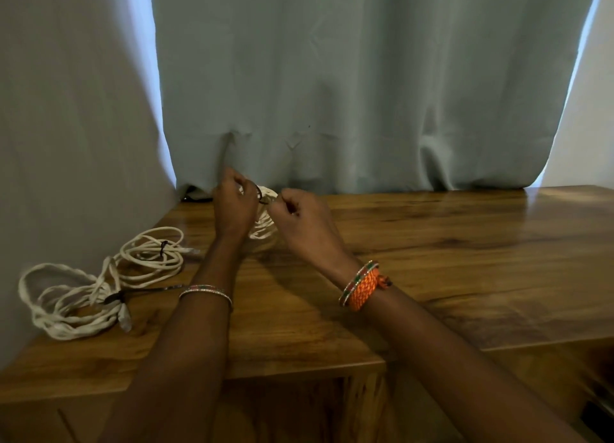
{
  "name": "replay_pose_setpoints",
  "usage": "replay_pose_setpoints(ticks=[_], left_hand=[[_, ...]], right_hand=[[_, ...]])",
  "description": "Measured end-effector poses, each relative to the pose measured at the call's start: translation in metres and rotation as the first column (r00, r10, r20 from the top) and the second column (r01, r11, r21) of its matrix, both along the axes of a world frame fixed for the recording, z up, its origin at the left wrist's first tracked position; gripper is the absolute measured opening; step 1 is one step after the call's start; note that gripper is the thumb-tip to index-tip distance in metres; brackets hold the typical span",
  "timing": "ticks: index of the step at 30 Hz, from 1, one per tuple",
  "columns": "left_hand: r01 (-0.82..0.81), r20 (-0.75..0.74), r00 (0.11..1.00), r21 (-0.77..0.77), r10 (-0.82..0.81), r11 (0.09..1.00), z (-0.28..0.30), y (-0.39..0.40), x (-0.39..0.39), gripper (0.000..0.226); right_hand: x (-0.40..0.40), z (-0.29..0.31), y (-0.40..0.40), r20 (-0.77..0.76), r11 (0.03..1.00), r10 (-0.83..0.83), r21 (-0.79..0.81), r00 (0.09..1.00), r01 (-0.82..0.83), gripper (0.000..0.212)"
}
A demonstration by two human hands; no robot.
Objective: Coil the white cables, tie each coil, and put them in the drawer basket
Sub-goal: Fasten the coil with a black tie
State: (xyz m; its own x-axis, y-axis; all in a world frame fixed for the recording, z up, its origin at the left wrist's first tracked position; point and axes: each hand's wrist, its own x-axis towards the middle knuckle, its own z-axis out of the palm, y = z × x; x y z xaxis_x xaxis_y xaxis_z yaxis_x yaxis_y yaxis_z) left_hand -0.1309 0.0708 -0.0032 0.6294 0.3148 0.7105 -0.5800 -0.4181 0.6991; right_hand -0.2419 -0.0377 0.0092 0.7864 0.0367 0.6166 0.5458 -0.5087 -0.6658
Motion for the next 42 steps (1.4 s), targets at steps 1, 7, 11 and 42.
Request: replay_pose_setpoints(ticks=[1,7,11,42], left_hand=[[0.017,-0.004,1.000,0.013,-0.017,1.000,-0.002,-0.002,0.002,0.010],[-0.045,0.000,0.999,0.165,0.046,0.985,0.000,-0.006,0.000,0.010],[-0.037,0.014,0.999,0.127,0.035,0.991,-0.002,-0.007,-0.002,0.009],[-0.074,-0.379,0.915,0.182,0.140,0.980,-0.025,0.003,0.016,0.034]], right_hand=[[-0.001,0.005,-0.004,-0.002,0.999,0.027,0.042,1.000,-0.027,0.036],[-0.017,0.009,-0.008,0.011,0.985,0.023,0.171,1.000,-0.025,0.033],[-0.038,0.015,-0.003,0.093,0.977,0.024,0.207,0.995,-0.043,0.032],[0.063,-0.006,-0.087,-0.258,0.652,-0.636,-0.684,0.727,0.327,0.032]])
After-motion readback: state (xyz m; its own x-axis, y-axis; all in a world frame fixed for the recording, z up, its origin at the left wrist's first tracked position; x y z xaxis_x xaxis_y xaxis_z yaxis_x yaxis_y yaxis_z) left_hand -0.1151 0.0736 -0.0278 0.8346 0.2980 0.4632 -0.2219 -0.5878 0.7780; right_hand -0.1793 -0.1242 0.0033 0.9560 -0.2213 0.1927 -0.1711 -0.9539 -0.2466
